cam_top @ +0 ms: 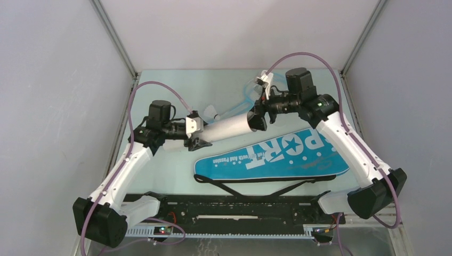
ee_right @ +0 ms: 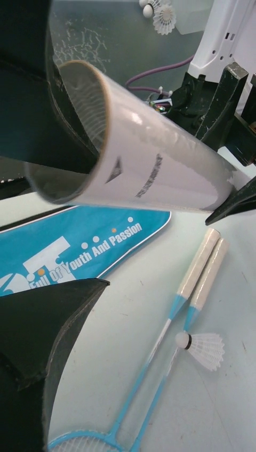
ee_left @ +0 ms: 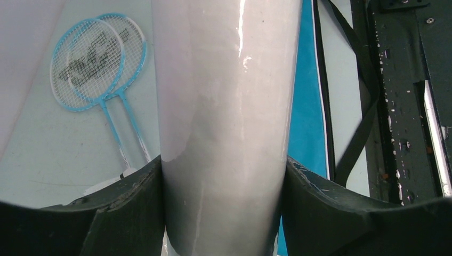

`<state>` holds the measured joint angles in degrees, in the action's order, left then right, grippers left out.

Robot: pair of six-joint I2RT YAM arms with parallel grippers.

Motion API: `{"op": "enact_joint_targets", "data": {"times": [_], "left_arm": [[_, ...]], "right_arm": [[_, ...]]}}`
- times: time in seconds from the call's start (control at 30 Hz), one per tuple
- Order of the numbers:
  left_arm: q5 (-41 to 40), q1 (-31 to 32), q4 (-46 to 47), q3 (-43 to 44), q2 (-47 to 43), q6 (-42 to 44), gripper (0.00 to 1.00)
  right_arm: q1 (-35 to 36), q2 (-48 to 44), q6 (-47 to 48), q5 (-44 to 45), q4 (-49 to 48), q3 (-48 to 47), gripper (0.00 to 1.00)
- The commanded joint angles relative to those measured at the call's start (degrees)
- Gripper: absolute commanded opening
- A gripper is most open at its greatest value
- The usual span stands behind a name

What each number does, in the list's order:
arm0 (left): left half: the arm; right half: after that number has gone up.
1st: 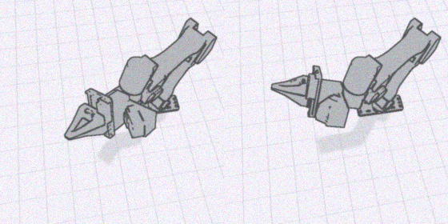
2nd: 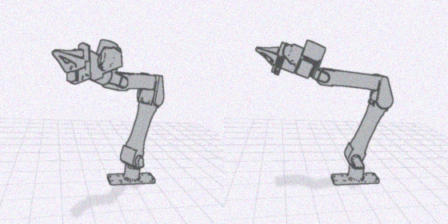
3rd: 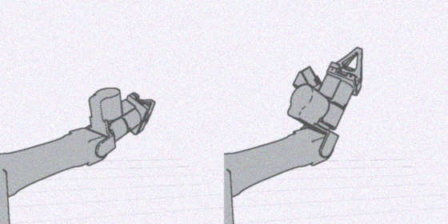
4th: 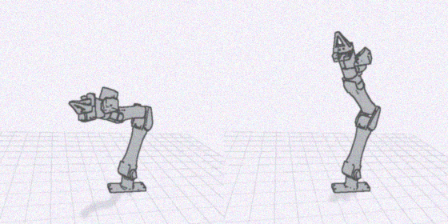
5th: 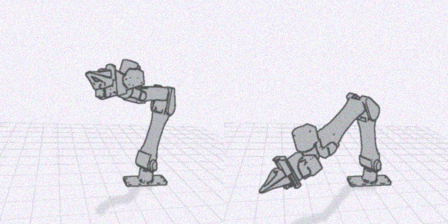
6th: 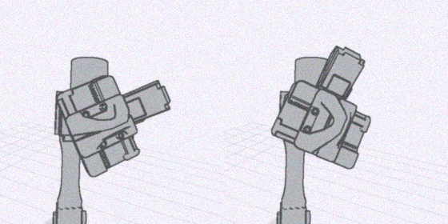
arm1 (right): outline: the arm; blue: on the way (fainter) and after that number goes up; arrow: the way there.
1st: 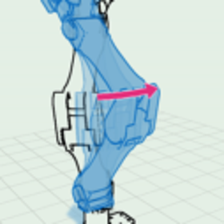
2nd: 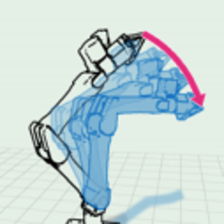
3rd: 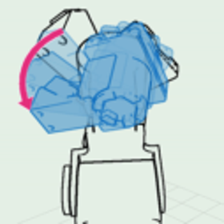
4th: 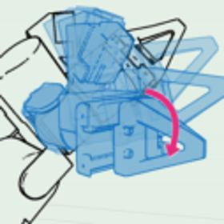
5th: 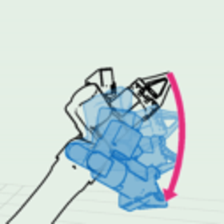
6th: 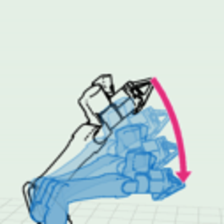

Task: Pack up the badminton gear
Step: Place the shuttlecock at the shuttle tube, then pick up the shuttlecock at the center of the board.

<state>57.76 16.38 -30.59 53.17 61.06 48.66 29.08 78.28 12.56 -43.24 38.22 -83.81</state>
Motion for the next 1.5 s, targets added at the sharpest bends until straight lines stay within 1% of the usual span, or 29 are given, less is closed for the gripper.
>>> {"op": "enact_joint_targets", "data": {"times": [0.0, 0.2, 0.3, 0.53, 0.7, 0.9, 1.07, 1.13, 1.17, 1.27, 1.37, 1.47], "left_arm": [[0.3, 0.14, 2.74, -0.31, -1.73, 0.11, 0.18], [-1.9, -0.1, 4.78, -0.75, -1.78, -3.18, 0.2], [-3.54, -0.66, 7.12, -0.72, -1.79, -6.43, 0.2], [-10.46, -3.47, 16.83, -1.15, -1.91, -18.82, 0.2], [-18.45, -6.94, 23.13, -0.82, -1.75, -28.04, 0.2], [-28.4, -11.9, 25.16, 1.35, -0.97, -36.67, 0.2], [-34.71, -15.52, 25.07, 2.42, -1.06, -40.67, 0.21], [-36.42, -16.19, 24.99, 2.46, -1.39, -41.38, 0.21], [-37.04, -17.9, 24.98, 2.42, -1.57, -41.52, 0.21], [-37.62, -19.35, 25.05, 2.3, -2.13, -41.85, 0.21], [-37.8, -20.1, 25.27, 2.28, -2.74, -42.01, 0.21], [-37.8, -20.51, 25.32, 2.22, -3.28, -42.07, 0.21]], "right_arm": [[-4.08, -4.27, 1.39, -6.37, 1.82, -3.64, 0.81], [-7.86, -7.96, 2.54, -6.0, 2.47, -4.34, 0.85], [-9.77, -9.58, 1.58, -3.26, 0.96, -4.26, 0.85], [-11.34, -9.57, -1.95, 5.42, -3.2, -3.33, 0.86], [-10.83, -6.9, -5.29, 12.33, -7.27, -1.54, 0.85], [-5.56, 0.96, -6.78, 18.88, -10.79, -1.11, 0.84], [-0.1, 9.88, -6.38, 22.03, -13.15, -3.83, 0.83], [2.32, 14.29, -6.21, 24.14, -13.1, -6.43, 0.83], [3.05, 16.69, -6.23, 25.42, -13.06, -7.69, 0.83], [6.01, 24.11, -6.25, 28.51, -11.75, -13.1, 0.82], [8.01, 31.87, -5.4, 31.59, -9.32, -20.13, 0.82], [9.06, 40.9, -4.79, 32.84, -6.06, -29.39, 0.8]]}}
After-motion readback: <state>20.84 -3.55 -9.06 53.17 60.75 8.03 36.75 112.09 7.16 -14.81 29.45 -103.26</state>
